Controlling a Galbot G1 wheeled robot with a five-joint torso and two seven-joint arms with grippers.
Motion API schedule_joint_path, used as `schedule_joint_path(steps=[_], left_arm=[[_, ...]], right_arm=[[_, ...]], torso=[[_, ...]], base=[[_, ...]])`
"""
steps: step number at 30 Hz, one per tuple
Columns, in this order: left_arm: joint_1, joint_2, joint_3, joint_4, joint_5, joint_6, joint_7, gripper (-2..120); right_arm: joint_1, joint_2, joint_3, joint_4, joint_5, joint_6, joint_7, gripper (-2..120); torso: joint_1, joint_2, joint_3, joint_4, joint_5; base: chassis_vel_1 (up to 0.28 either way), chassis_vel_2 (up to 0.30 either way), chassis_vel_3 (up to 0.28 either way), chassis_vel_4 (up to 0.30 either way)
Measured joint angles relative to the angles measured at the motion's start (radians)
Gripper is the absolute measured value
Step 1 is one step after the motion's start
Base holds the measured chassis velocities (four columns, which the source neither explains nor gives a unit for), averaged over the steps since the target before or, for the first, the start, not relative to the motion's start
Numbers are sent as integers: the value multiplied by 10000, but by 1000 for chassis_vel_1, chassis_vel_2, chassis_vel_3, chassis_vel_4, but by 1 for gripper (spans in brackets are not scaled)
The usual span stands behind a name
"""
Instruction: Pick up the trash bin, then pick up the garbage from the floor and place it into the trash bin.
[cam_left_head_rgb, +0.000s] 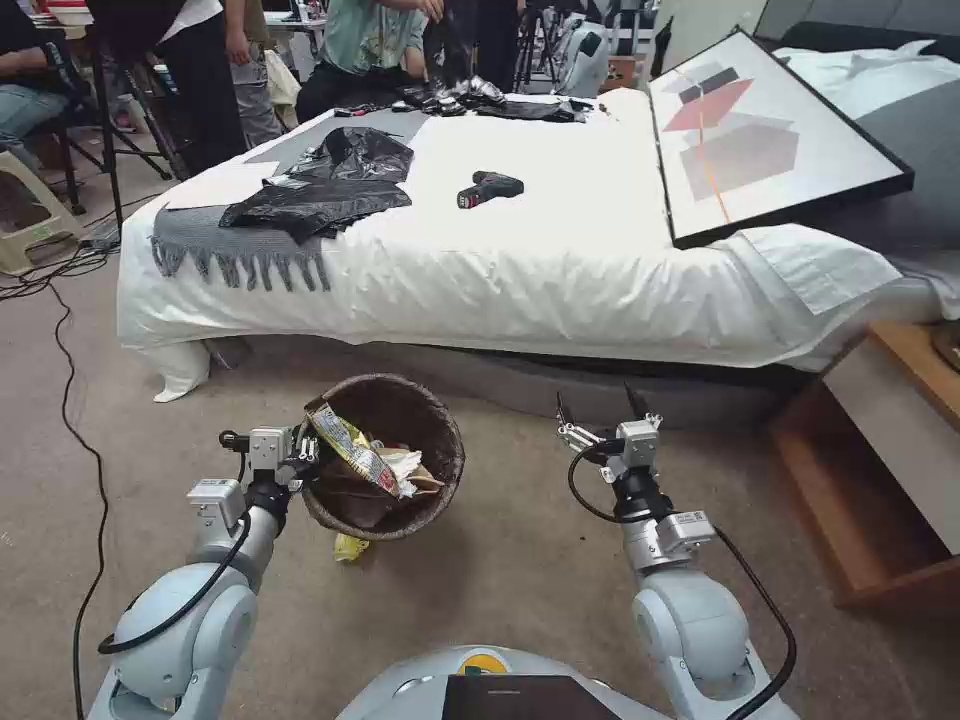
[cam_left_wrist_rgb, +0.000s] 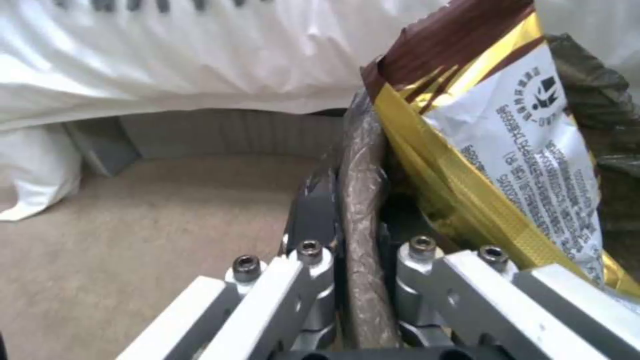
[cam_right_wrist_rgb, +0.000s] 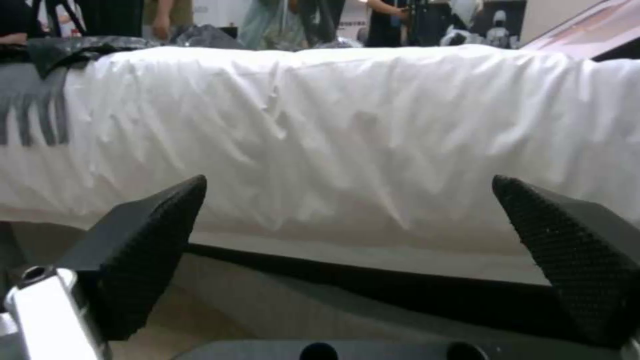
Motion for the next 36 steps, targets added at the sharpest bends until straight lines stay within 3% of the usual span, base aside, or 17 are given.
schedule_joint_path(steps=[36], left_arm=[[111,-75,-77,-245,-12,3,11,5]], right_arm=[[206,-476,-33,-165,395,-240,163,100]], torso=[[0,0,0,0,0]], base=[[57,59,60,56]])
